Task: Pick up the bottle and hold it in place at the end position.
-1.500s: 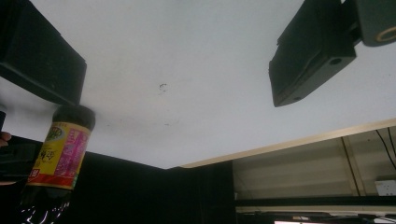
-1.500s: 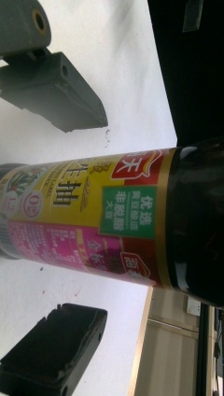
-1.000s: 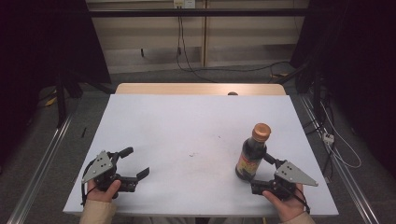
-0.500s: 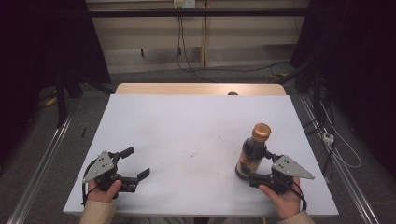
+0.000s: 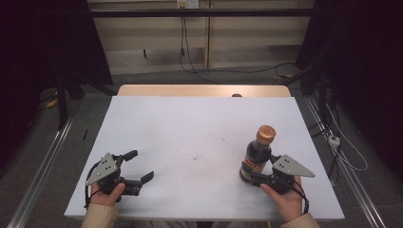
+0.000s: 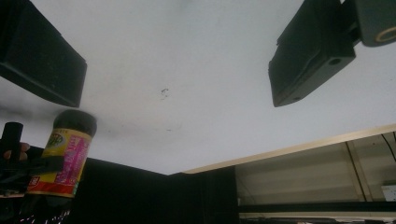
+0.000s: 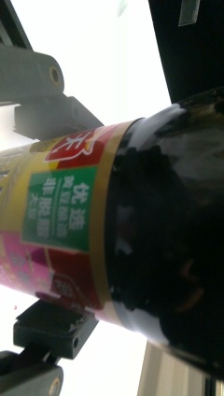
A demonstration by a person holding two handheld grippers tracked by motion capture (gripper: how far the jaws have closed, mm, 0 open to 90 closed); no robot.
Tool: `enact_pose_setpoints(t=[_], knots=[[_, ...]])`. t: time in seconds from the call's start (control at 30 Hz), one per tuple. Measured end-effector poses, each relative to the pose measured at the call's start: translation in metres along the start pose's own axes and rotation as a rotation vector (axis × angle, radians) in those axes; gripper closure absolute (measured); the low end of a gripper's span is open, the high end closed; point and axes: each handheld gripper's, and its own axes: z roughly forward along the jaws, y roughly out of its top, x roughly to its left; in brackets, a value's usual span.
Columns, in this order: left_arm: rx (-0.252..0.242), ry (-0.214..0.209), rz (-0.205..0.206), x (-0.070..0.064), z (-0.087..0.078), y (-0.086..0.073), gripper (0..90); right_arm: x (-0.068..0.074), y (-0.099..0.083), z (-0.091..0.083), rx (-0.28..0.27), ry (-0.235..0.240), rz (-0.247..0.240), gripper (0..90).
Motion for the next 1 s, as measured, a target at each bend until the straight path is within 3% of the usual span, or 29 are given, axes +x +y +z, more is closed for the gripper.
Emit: enact_pose_setpoints(t=[1.0], knots=[[0.013, -0.015, 0.008, -0.0017, 0.0028, -0.0001, 4.2, 0.0011, 0.0030, 0.0013, 0.002, 0.025, -0.047, 30.6]])
